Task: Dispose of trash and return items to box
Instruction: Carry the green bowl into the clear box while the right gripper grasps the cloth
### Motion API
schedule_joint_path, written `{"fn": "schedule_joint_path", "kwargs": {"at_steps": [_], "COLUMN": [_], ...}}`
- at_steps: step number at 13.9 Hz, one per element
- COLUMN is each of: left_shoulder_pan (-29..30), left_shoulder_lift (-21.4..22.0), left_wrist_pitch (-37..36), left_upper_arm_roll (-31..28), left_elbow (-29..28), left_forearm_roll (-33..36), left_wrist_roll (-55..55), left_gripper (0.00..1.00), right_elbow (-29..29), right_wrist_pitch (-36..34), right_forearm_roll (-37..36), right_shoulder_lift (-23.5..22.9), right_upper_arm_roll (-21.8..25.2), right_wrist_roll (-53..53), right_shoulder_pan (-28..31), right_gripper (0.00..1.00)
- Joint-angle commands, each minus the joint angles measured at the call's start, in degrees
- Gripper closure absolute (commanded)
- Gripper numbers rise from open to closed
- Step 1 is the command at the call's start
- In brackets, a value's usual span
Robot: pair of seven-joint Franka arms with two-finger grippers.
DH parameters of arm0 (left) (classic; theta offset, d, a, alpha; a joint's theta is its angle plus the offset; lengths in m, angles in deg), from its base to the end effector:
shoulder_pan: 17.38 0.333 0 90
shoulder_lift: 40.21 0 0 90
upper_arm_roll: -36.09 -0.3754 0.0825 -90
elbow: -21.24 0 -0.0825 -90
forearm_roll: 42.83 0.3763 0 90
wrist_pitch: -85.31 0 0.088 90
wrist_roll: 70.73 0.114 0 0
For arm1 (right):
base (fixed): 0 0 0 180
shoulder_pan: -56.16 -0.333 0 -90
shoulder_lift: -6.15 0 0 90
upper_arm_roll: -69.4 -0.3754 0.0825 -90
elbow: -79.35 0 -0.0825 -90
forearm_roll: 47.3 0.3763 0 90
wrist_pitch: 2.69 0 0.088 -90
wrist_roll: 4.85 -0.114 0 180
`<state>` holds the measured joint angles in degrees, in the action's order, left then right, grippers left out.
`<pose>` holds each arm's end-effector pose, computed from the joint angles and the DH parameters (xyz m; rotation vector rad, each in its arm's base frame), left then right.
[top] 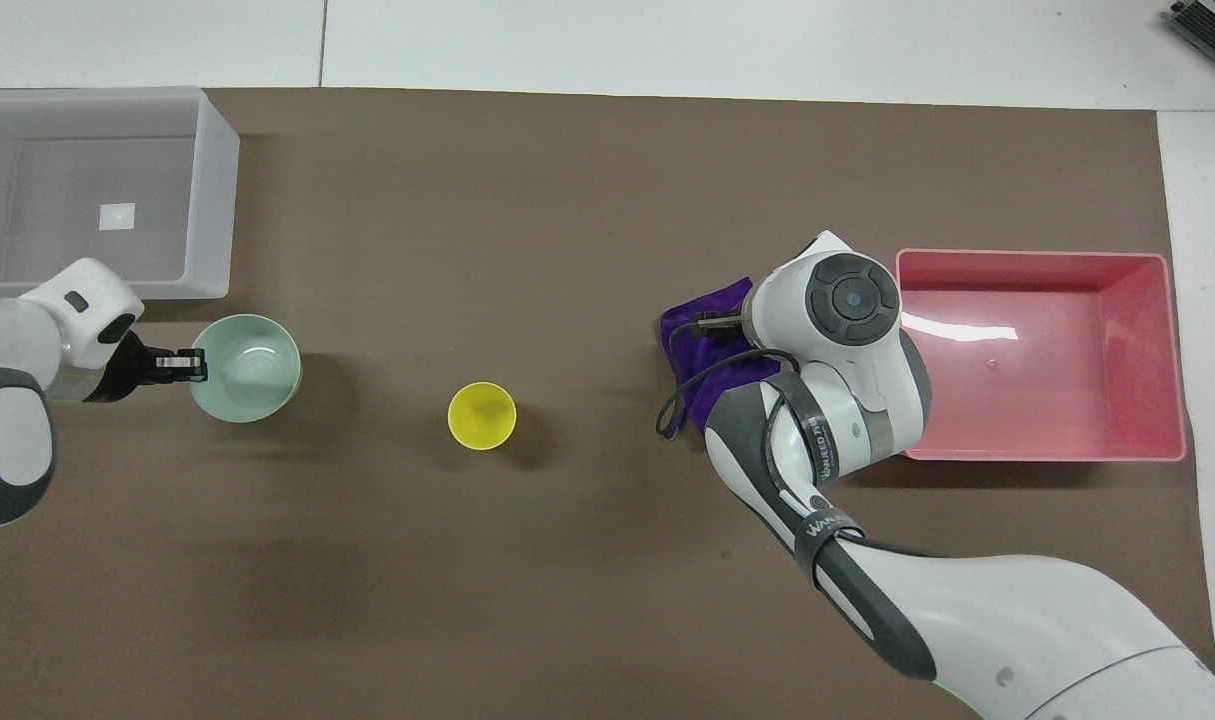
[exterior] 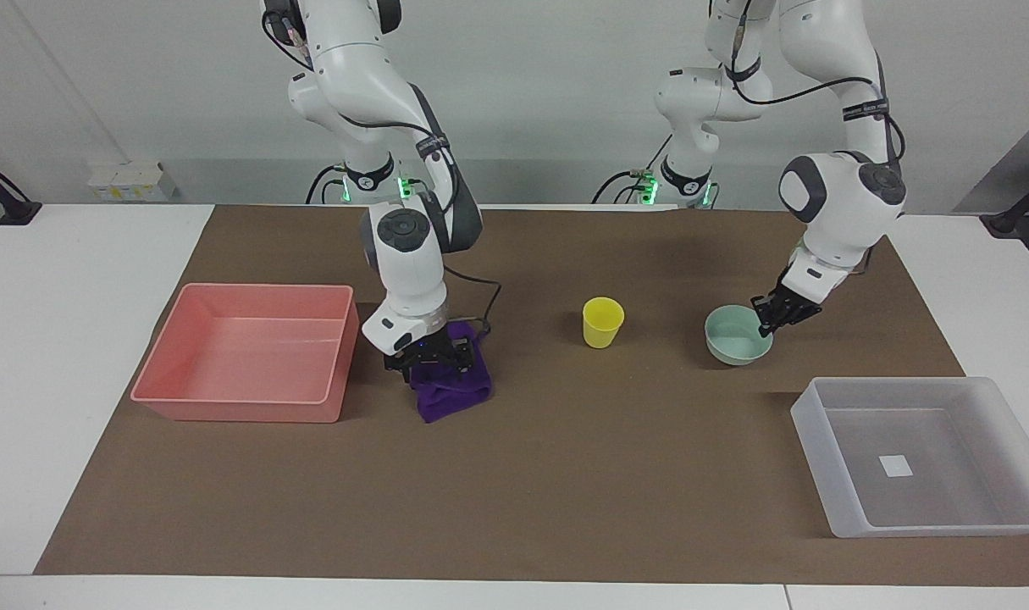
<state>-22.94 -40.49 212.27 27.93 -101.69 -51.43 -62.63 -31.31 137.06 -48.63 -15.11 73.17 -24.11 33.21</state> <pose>0.5396 0.0187 0.4633 3.0239 -0.0145 0.1158 0.6135 0.2171 0.3624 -3.1257 -0.0334 -0.2234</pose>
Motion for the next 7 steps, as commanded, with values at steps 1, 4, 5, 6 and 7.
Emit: {"fn": "schedule_joint_path", "kwargs": {"at_steps": [1,4,5,6,7], "left_shoulder_pan": [1.25,3.17,3.79,4.84,6.50], "left_shoulder_lift": [-4.72,-8.76,-10.00,-11.75,-14.20], "left_wrist_pitch": [-6.97,-8.48,-9.09,-10.57,-13.03], "left_upper_arm_roll": [-0.02,-0.02,-0.02,0.07,0.51], "left_elbow": [11.27,19.46,22.44,26.12,30.60], "left_forearm_roll": [-0.54,-0.45,-0.28,-0.28,-0.36], "left_wrist_roll": [2.45,2.53,2.54,2.62,2.62], "left_gripper": [1.00,1.00,1.00,1.00,1.00], "right_elbow": [-2.80,-4.29,-4.30,-4.21,-4.21], "right_wrist_pitch": [1.05,1.66,1.40,1.22,1.05], "right_forearm_roll": [-0.25,-0.25,-0.17,-0.17,-0.17], "right_shoulder_lift": [1.93,2.19,2.19,2.28,2.28], "right_upper_arm_roll": [0.01,0.01,0.01,0.01,0.01], "right_wrist_roll": [-0.34,-0.69,-1.04,-1.39,-1.66], "right_shoulder_pan": [0.18,0.27,0.27,0.27,0.27], "right_gripper": [0.31,0.73,0.92,1.00,1.00]}}
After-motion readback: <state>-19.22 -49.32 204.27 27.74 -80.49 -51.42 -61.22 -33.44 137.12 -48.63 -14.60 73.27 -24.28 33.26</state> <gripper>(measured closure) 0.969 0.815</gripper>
